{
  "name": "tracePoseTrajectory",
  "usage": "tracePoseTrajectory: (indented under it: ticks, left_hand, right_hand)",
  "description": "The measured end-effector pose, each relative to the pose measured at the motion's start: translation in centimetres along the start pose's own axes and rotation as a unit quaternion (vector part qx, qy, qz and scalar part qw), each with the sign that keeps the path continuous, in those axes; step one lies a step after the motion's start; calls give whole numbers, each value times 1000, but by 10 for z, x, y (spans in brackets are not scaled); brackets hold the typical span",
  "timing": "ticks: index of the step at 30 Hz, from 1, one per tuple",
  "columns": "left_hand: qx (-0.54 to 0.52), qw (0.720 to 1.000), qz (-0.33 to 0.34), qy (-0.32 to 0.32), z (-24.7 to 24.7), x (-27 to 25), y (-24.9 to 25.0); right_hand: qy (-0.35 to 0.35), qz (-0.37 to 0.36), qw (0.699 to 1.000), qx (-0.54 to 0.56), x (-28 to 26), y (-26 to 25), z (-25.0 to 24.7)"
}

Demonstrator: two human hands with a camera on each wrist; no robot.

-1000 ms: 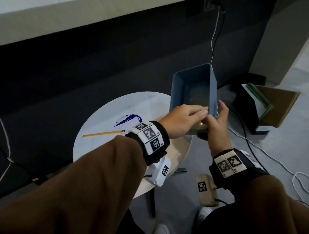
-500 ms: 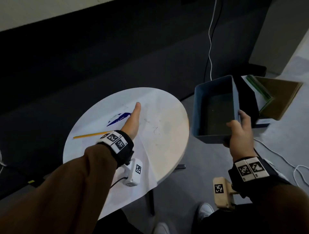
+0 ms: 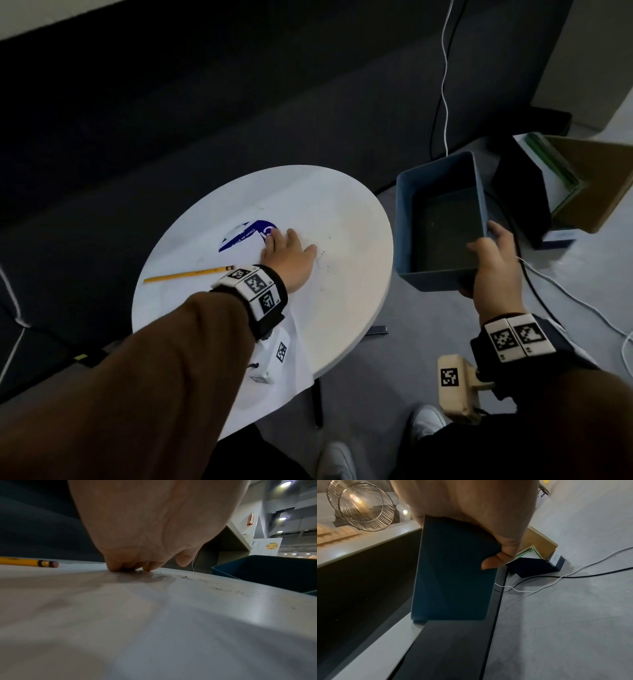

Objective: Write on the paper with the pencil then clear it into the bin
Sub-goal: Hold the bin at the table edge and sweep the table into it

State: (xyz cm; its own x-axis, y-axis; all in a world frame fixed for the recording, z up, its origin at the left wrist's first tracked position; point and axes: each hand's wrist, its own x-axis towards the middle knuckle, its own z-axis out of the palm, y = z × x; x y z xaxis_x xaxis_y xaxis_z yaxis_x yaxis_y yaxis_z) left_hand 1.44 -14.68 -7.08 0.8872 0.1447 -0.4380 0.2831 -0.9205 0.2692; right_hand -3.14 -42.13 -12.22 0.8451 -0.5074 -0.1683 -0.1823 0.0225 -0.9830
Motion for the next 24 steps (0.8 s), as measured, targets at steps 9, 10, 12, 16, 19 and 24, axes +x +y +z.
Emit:
tracePoseTrajectory:
  ticks: [9,10,12,16,19,24]
  left_hand:
    - [-9,1000,-5,-10,-29,-21,-9]
    - [22,999,-32,-23,-33,-23,-12]
    - [78,992,-83,-49,-34,-28,-23]
    - [125,981,-136,-64,-25,-29,-46]
    - [145,980,-123,-55,-16,-22,-54]
    - [150,983,-94,-54,-10,-13,-49]
  right_hand:
    - [-7,3,1000,9,-3,5,-2]
    - [-7,4,1000,14,-3,6,-2]
    - [-9,10,1000,26,-3,6,-3]
    - [-12,22,999,45,-8,5,-1]
    - [-15,15,999,41,-11,6,-2]
    - [-12,17,999,42,-16,5,-3]
